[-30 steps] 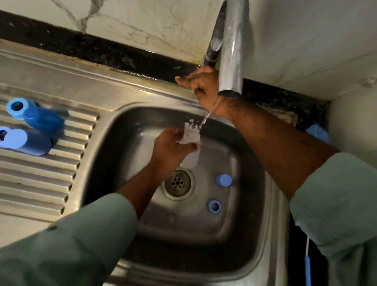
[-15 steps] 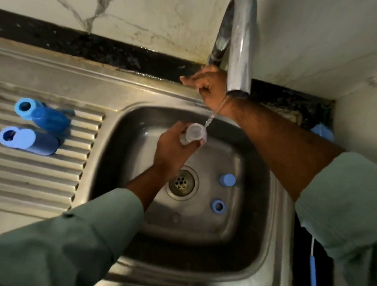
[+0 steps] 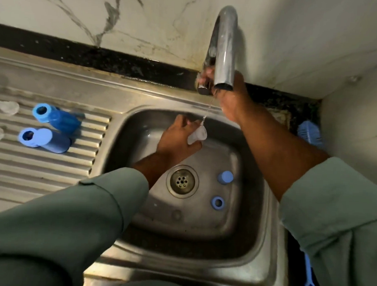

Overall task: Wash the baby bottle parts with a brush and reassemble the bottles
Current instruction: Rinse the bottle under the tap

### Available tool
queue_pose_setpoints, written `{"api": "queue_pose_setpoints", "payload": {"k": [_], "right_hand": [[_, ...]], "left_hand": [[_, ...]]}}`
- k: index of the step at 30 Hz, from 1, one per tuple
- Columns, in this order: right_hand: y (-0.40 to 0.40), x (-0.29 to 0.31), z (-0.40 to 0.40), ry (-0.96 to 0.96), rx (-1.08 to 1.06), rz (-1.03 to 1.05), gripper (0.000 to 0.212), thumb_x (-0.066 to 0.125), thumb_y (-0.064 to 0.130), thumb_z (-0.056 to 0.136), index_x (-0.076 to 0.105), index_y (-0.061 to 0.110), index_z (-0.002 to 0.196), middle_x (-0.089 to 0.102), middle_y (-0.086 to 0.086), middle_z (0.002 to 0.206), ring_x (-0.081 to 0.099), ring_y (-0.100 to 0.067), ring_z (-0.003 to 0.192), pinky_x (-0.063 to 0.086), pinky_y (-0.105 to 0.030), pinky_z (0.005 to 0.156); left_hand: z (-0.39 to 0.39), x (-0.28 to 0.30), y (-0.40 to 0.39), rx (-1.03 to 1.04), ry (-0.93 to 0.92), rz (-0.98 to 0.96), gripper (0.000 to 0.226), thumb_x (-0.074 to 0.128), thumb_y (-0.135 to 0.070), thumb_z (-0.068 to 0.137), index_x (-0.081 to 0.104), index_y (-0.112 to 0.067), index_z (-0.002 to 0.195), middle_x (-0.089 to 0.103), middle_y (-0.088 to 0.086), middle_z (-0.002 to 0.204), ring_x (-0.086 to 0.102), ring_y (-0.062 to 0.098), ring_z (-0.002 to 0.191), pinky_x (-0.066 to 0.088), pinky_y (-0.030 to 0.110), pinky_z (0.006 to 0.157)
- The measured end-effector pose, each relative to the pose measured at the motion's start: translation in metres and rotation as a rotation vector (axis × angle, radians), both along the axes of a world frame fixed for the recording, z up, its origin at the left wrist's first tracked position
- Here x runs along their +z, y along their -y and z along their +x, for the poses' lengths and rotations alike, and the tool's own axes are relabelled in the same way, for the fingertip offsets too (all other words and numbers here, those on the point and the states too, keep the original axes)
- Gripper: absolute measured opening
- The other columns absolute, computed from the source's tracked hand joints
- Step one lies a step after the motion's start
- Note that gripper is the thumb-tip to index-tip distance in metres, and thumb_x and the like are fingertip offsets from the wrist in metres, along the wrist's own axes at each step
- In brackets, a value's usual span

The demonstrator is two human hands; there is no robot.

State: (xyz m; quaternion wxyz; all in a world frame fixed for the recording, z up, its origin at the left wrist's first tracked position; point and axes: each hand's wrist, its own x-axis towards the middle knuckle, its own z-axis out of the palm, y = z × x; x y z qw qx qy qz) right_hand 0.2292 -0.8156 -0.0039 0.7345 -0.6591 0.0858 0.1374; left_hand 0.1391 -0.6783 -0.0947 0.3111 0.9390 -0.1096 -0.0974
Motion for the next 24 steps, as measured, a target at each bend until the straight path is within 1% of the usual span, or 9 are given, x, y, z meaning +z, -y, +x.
{"api": "queue_pose_setpoints", "payload": {"k": [3,6,11,13,17,18,21,22,24], "right_hand": [[0.0,-0.004,-0.019,-0.026,-0.08,0.077,0.022,0.05,0.004,0.09,0.064,0.02,0.094,0.069,0.002,0.095,0.061,-0.012,0.091,0.042,-0.03,0.085],[-0.011,-0.002,-0.031,-0.023,-0.208,0.035,0.019,0.056,0.008,0.091,0.063,0.024,0.097,0.067,0.0,0.103,0.061,-0.015,0.098,0.044,-0.029,0.084],[0.004,-0.011,-0.078,-0.003,-0.185,-0.187,0.013,0.061,0.012,0.091,0.07,0.02,0.096,0.067,0.007,0.091,0.058,-0.005,0.085,0.045,-0.026,0.084],[0.014,-0.016,-0.097,0.0,-0.135,-0.3,0.014,0.061,0.01,0.09,0.07,0.01,0.101,0.067,-0.001,0.094,0.059,-0.006,0.083,0.045,-0.025,0.084],[0.029,-0.027,-0.128,0.051,-0.005,-0.485,0.012,0.06,0.0,0.087,0.071,-0.003,0.091,0.07,-0.015,0.092,0.061,-0.014,0.079,0.049,-0.018,0.082],[0.03,-0.029,-0.135,0.072,0.03,-0.542,0.012,0.06,0.002,0.088,0.071,-0.003,0.091,0.07,-0.014,0.091,0.063,-0.018,0.082,0.049,-0.016,0.079],[0.028,-0.042,-0.157,0.101,0.2,-0.779,0.016,0.063,0.014,0.088,0.069,0.005,0.077,0.066,-0.01,0.076,0.061,-0.023,0.074,0.047,-0.029,0.069],[0.024,-0.043,-0.163,0.116,0.249,-0.832,0.018,0.063,0.016,0.088,0.067,0.006,0.073,0.063,-0.009,0.072,0.058,-0.021,0.071,0.043,-0.027,0.065],[0.014,-0.04,-0.17,0.131,0.23,-0.786,0.015,0.064,0.014,0.088,0.07,0.007,0.077,0.065,-0.009,0.073,0.056,-0.017,0.069,0.04,-0.025,0.065]], "left_hand": [[0.007,0.03,0.002,-0.279,0.073,0.657,0.068,0.064,-0.045,0.087,0.036,-0.032,0.147,0.033,0.009,0.148,0.04,0.032,0.132,0.034,0.052,0.106],[0.006,0.057,0.014,-0.519,0.242,1.137,0.057,0.065,-0.036,0.089,0.046,-0.026,0.142,0.041,0.008,0.148,0.04,0.032,0.134,0.032,0.053,0.105],[-0.015,0.096,0.016,-0.742,0.249,1.34,0.047,0.07,-0.038,0.087,0.055,-0.03,0.131,0.06,0.0,0.128,0.055,0.026,0.119,0.041,0.042,0.099],[-0.013,0.113,0.015,-0.599,0.166,1.213,0.048,0.069,-0.046,0.086,0.057,-0.025,0.128,0.063,0.001,0.12,0.059,0.025,0.111,0.046,0.039,0.095],[-0.002,0.178,-0.008,0.126,0.075,0.533,0.056,0.07,-0.057,0.078,0.064,-0.025,0.124,0.065,0.005,0.122,0.061,0.028,0.111,0.049,0.036,0.089],[-0.014,0.179,-0.012,0.196,0.077,0.515,0.058,0.07,-0.057,0.079,0.063,-0.023,0.125,0.064,0.005,0.124,0.059,0.029,0.114,0.048,0.037,0.093],[-0.087,0.114,-0.02,0.071,-0.308,0.421,0.062,0.072,-0.052,0.081,0.055,-0.02,0.131,0.056,0.005,0.135,0.053,0.026,0.124,0.042,0.041,0.106],[-0.105,0.099,-0.028,0.16,-0.384,0.29,0.062,0.071,-0.06,0.078,0.06,-0.022,0.125,0.061,0.003,0.129,0.058,0.024,0.118,0.046,0.041,0.102],[-0.107,0.088,-0.046,0.488,-0.287,-0.217,0.059,0.065,-0.072,0.075,0.071,-0.022,0.105,0.072,-0.002,0.101,0.069,0.016,0.092,0.056,0.036,0.083]]}}
